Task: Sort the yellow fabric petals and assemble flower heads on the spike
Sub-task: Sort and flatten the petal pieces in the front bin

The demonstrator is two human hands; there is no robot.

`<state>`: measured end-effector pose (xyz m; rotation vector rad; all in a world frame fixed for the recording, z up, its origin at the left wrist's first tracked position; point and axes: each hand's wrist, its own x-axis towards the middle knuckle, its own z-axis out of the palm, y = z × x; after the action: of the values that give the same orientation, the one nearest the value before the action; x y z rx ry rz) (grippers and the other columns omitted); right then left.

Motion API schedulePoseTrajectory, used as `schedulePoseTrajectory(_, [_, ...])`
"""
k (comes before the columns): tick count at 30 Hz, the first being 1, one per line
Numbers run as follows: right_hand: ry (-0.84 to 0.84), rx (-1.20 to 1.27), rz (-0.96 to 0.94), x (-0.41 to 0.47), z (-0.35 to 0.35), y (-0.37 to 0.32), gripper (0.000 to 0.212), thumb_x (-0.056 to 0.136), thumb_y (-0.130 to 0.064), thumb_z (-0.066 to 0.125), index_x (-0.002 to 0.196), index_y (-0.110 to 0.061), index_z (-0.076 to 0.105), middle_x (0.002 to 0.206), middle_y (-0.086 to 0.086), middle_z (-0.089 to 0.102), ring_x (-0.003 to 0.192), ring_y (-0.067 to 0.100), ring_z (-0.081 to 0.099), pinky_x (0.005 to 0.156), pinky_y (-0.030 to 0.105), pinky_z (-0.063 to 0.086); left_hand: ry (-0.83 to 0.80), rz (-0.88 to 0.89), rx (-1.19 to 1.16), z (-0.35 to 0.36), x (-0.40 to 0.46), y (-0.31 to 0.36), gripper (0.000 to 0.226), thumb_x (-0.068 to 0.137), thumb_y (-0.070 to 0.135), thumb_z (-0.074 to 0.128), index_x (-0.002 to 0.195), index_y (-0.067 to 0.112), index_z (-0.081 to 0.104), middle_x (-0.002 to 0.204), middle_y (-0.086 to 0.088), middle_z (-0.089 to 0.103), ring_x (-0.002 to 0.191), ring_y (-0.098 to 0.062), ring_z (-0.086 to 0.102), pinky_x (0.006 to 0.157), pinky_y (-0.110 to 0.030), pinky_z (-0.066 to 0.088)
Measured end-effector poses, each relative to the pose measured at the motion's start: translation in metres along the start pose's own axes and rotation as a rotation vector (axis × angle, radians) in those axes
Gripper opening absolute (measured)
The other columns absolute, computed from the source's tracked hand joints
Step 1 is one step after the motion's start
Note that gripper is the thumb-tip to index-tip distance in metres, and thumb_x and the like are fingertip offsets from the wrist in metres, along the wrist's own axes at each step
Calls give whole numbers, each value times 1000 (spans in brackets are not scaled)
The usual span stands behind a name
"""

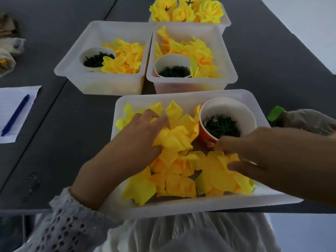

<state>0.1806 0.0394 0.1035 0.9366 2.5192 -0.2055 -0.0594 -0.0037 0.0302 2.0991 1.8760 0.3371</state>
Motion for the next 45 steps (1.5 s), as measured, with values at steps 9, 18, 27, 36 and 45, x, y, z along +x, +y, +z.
schedulePoseTrajectory(9, [248, -237, -15, 76, -13, 2, 37, 87, -41, 57, 121, -32, 47, 134, 5, 37, 127, 31, 27, 108, 50, 25, -177, -46, 213, 5, -5, 7, 46, 85, 21, 56, 126, 35, 40, 121, 1, 44, 113, -23, 42, 89, -35, 40])
schedulePoseTrajectory(18, [379, -97, -69, 91, -27, 0, 10, 91, -30, 59, 101, -28, 60, 117, -3, 49, 116, 20, 42, 105, 41, 27, -18, -27, 250, -8, -9, 8, 42, 84, 18, 58, 119, 35, 43, 113, 3, 46, 103, -19, 46, 73, -31, 37])
schedulePoseTrajectory(27, [315, 665, -222, 63, -67, 29, 24, 87, -33, 60, 75, -12, 62, 66, -11, 60, 59, 2, 52, 63, 20, 45, -301, -30, 220, -11, -10, 4, 106, 72, 64, 69, 144, 39, -4, 156, 11, 1, 145, -18, 0, 119, -45, 11])
schedulePoseTrajectory(36, [215, 1147, -125, 41, -36, 8, 43, 72, -53, 54, 107, -32, 66, 101, 2, 73, 90, 26, 70, 83, 46, 57, 206, -10, -796, -35, -16, 30, 36, 81, 72, 49, 81, 40, 65, 75, 20, 66, 67, 1, 62, 58, -14, 48])
schedulePoseTrajectory(45, [261, 1421, -151, 30, -10, -22, 12, 73, -48, 73, 76, -37, 72, 62, -7, 63, 53, 1, 54, 51, 15, 42, 383, -183, -1004, -31, -18, 43, 39, 67, 55, 61, 79, 20, 73, 78, 1, 75, 73, -15, 72, 64, -29, 60])
